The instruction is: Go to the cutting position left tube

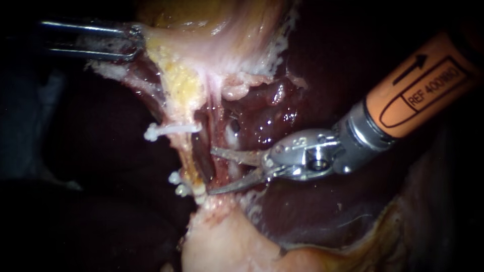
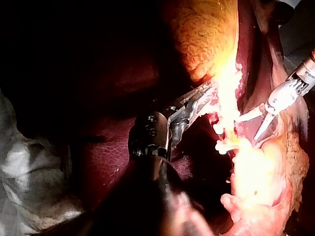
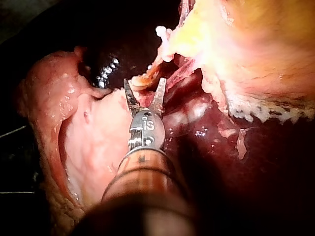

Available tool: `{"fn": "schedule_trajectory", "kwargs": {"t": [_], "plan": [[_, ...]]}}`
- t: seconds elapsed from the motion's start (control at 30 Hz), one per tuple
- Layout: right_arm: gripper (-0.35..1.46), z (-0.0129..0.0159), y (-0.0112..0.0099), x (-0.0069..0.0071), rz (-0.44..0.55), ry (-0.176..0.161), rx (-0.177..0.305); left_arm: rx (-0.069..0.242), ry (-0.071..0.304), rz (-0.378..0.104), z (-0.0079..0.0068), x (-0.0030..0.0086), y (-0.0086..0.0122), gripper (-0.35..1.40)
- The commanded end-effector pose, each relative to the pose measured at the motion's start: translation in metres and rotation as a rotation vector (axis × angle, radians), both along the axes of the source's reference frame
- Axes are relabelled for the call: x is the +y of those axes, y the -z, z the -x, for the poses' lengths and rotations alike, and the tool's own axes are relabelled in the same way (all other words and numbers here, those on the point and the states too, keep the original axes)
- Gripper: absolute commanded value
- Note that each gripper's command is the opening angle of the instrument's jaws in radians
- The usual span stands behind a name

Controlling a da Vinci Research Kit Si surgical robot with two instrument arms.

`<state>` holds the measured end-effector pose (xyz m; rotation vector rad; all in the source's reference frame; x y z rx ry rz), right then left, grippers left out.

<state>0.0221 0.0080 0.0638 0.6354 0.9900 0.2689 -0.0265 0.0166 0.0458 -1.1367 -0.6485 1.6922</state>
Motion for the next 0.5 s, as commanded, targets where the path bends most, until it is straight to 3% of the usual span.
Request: {"fn": "schedule_trajectory", "kwargs": {"t": [0.03,0.3,0.5], "plan": [[1.40,-0.0001,-0.0003,0.0000,-0.004,0.002,-0.002,0.000,0.000,0.000,0.0000,0.0000,-0.0001,-0.35],[1.40,-0.0007,-0.0026,0.0003,0.000,-0.001,-0.006,0.000,0.000,0.000,0.0001,-0.0001,-0.0001,-0.35],[1.41,-0.0018,-0.0030,0.0006,-0.005,0.006,0.016,0.001,0.001,0.001,0.0002,-0.0001,-0.0001,-0.35]]}}
